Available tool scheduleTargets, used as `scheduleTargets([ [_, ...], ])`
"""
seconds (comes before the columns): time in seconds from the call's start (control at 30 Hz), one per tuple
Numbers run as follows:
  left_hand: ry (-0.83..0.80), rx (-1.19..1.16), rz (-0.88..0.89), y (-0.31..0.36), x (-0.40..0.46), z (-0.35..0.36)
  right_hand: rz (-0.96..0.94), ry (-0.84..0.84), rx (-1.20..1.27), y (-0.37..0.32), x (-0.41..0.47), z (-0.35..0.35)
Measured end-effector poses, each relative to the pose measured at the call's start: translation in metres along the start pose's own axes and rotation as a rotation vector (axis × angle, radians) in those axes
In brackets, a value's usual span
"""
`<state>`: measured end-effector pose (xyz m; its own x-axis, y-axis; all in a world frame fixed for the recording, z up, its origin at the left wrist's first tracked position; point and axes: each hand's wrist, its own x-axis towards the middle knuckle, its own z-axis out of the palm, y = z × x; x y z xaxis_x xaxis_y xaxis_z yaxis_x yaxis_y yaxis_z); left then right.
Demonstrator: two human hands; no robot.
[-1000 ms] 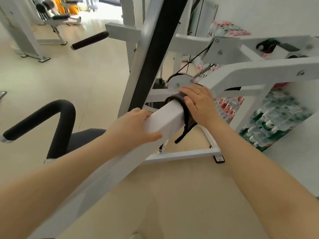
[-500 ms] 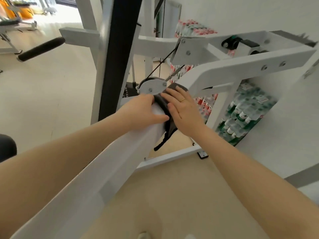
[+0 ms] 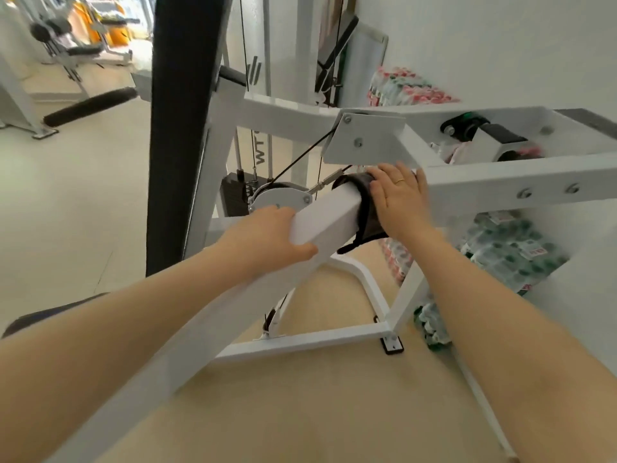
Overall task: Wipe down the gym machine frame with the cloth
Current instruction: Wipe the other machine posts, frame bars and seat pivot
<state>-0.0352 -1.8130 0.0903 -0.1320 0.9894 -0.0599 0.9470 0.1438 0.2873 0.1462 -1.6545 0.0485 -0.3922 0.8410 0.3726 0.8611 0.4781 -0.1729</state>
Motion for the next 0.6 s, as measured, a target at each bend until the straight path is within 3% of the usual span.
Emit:
scheduleTargets([
  [0.13,0.038,0.002,-0.058,0.026,0.021,0.005,0.056,0.206,-0.017,0.048,0.008,0.004],
  [0.3,0.11,0.1,-0.102,0.045,0.034,0.009,-0.001,0.388,0.153,0.009,-0.019,0.037],
  [0.4,0.14,0.066,-0.003,0.047,0.033,0.002,-0.147,0.365,0.432,-0.037,-0.042,0.053],
  [0.47,0.126,0.007,0.04,0.046,0.032,-0.004,-0.148,0.367,0.584,-0.057,-0.048,0.055],
  [0.6,0.071,0.158,0.08,0.042,0.044,-0.011,-0.114,0.425,0.53,-0.047,-0.033,0.054],
])
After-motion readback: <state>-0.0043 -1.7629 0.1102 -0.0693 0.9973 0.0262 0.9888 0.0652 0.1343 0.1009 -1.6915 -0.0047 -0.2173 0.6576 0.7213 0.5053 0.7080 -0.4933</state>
